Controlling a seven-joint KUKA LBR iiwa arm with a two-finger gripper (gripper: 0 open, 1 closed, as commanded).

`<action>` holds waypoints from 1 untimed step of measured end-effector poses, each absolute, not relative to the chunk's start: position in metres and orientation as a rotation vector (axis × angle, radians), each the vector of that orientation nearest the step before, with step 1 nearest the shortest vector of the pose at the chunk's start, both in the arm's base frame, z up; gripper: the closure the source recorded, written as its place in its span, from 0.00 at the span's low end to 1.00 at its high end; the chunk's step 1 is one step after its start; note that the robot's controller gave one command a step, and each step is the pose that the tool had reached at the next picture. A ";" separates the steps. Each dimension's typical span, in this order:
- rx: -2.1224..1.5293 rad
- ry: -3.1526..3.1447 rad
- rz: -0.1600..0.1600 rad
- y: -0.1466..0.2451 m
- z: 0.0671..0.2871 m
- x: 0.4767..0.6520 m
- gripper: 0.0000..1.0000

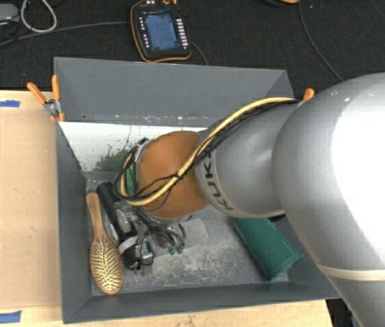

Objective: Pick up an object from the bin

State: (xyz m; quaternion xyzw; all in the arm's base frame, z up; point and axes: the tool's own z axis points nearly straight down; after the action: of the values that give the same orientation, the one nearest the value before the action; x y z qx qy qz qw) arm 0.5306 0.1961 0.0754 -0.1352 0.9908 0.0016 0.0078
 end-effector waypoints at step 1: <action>-1.118 2.924 0.001 0.175 0.071 0.491 0.00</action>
Offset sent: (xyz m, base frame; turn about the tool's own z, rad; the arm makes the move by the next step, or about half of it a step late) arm -0.0021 -0.0012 0.0007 -0.0511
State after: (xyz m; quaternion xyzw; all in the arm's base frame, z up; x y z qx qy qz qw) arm 0.4908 0.1747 0.0707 -0.3572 0.9340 0.0003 0.0056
